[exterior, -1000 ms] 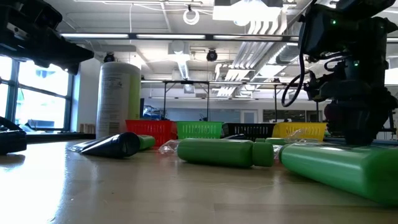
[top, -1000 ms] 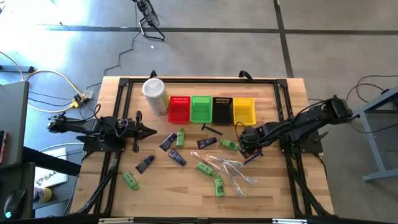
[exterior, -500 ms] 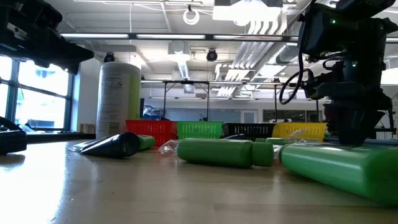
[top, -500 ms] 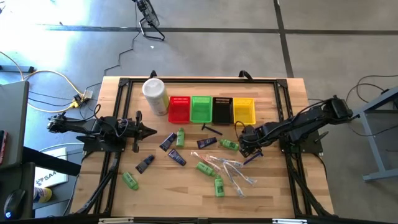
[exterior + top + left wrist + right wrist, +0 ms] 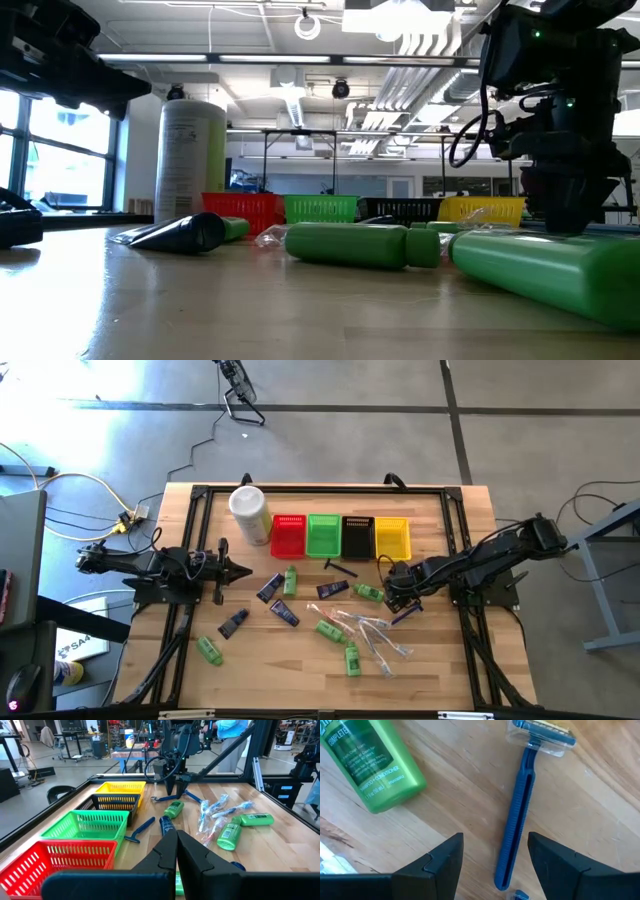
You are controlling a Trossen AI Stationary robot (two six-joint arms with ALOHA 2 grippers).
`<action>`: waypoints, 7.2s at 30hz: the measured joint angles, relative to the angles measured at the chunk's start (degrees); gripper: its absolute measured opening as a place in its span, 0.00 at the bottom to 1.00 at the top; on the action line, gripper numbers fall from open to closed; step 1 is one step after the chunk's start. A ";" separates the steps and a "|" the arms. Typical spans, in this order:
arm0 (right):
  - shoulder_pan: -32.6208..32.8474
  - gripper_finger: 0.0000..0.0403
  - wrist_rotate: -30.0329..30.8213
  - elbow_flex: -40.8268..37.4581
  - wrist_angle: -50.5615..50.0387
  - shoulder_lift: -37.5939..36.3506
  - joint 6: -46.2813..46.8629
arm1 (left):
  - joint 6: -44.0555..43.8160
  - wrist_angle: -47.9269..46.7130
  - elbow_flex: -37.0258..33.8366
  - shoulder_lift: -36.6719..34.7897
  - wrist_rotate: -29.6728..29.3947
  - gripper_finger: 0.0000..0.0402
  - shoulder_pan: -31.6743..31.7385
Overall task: Pick & Place Travel size toiletries
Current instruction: Put the blue razor into the black bin, then put the green shampoo into the yellow bin
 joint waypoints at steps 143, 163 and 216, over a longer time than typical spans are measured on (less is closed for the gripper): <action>-10.75 0.05 29.71 0.02 45.10 -2.46 -31.61 | -0.02 0.07 -0.02 0.00 0.04 0.02 -0.02; -15.19 0.05 30.27 0.02 45.82 7.56 -32.01 | 0.07 0.05 -0.02 -0.01 0.04 0.02 -0.02; -12.99 0.20 -3.33 0.07 45.60 -7.43 -36.45 | 0.01 0.05 -0.02 0.00 0.04 0.02 -0.02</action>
